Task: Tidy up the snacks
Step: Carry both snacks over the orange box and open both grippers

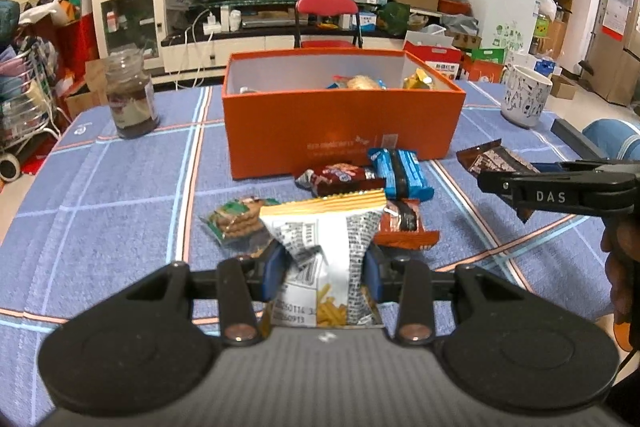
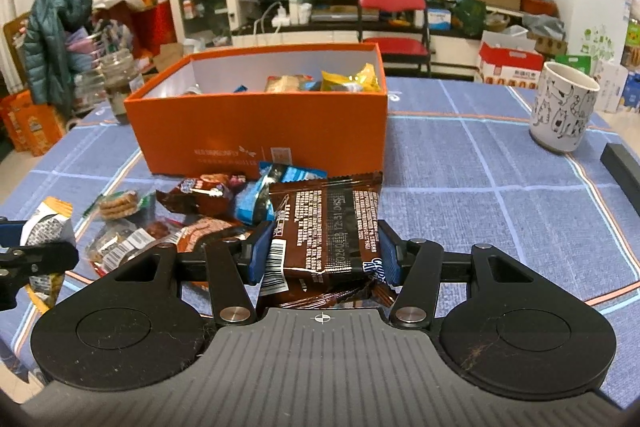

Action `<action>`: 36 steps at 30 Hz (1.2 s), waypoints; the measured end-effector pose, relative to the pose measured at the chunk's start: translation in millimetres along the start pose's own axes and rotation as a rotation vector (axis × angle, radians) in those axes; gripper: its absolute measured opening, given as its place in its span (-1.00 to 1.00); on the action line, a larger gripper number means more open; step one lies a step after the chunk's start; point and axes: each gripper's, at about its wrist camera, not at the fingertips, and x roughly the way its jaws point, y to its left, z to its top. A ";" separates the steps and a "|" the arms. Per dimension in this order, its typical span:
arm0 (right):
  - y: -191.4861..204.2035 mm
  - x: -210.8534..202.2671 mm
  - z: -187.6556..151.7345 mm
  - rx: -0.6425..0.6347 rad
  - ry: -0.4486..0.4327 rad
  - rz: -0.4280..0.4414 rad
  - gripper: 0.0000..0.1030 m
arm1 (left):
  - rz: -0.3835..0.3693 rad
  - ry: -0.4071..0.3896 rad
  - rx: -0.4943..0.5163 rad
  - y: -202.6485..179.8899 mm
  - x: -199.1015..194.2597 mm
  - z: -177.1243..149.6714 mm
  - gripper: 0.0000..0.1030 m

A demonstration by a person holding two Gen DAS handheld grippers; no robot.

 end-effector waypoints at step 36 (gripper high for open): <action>-6.7 138.9 182.5 -0.009 -0.051 0.020 -0.22 | 0.154 -0.041 -0.104 39.1 162.9 188.3 -0.25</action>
